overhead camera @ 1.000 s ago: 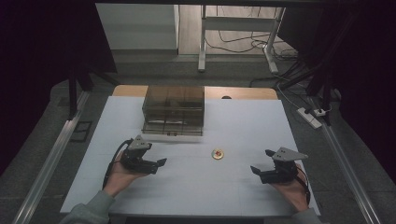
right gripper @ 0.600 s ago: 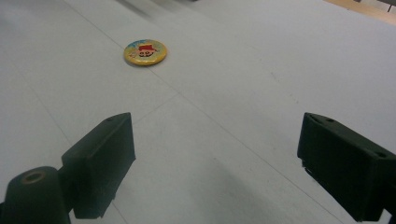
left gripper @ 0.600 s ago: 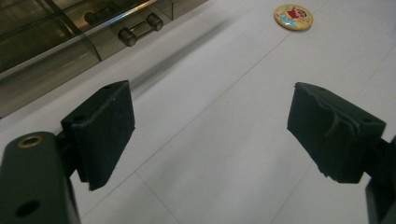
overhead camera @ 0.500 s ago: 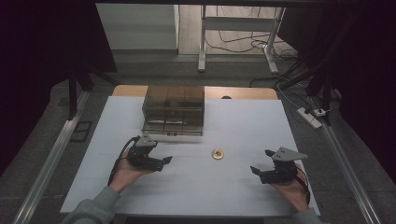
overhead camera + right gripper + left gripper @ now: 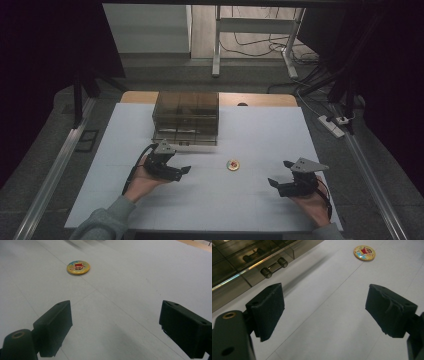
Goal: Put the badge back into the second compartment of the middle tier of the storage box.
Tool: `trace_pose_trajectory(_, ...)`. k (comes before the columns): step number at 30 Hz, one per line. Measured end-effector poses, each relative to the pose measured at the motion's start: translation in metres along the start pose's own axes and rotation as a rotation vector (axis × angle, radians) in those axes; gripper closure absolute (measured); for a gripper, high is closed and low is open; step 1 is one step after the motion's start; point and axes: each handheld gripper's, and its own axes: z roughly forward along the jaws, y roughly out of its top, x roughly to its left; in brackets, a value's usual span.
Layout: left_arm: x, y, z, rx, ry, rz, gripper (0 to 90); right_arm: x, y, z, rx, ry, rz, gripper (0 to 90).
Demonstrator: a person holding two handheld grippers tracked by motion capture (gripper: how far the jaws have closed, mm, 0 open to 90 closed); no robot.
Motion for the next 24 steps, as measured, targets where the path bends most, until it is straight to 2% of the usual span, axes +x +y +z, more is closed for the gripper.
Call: trace_pose_trajectory(24,-0.015,0.029,0.025,0.012,-0.042,0.047,15.9,0.001,0.0,0.001,0.007,0.0,-0.007,10.9)
